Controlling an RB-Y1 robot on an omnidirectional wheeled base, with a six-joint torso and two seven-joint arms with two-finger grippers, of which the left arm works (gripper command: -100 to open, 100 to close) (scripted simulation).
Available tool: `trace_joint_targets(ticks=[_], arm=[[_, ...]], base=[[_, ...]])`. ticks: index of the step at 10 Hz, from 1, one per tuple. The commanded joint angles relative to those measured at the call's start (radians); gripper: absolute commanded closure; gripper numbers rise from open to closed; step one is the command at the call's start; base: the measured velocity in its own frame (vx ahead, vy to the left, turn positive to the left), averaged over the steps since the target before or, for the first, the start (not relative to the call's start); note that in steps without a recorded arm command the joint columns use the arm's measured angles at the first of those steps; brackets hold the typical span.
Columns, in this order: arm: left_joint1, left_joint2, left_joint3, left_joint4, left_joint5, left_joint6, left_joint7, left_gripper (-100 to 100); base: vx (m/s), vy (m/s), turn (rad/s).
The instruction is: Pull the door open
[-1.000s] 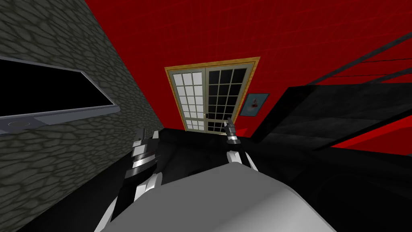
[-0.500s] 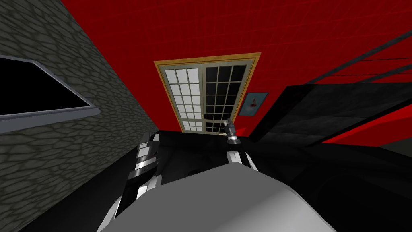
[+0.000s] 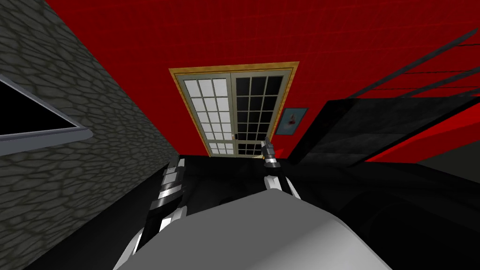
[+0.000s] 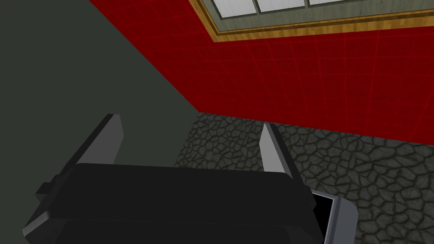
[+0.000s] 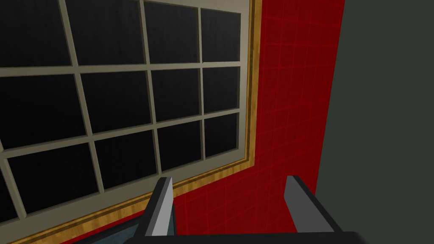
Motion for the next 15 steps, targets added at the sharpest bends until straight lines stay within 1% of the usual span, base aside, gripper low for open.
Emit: trace_joint_targets(ticks=[1,9,15], arm=[[-0.007,0.007,0.012,0.040,-0.004,-0.017,-0.033,-100],[-0.019,0.032,0.062,0.199,-0.030,-0.075,-0.194,-100],[-0.029,0.044,0.104,0.330,-0.051,-0.122,-0.328,-100]], base=[[0.099,-0.031,-0.103],[0.105,-0.032,-0.113],[0.115,-0.029,-0.124]])
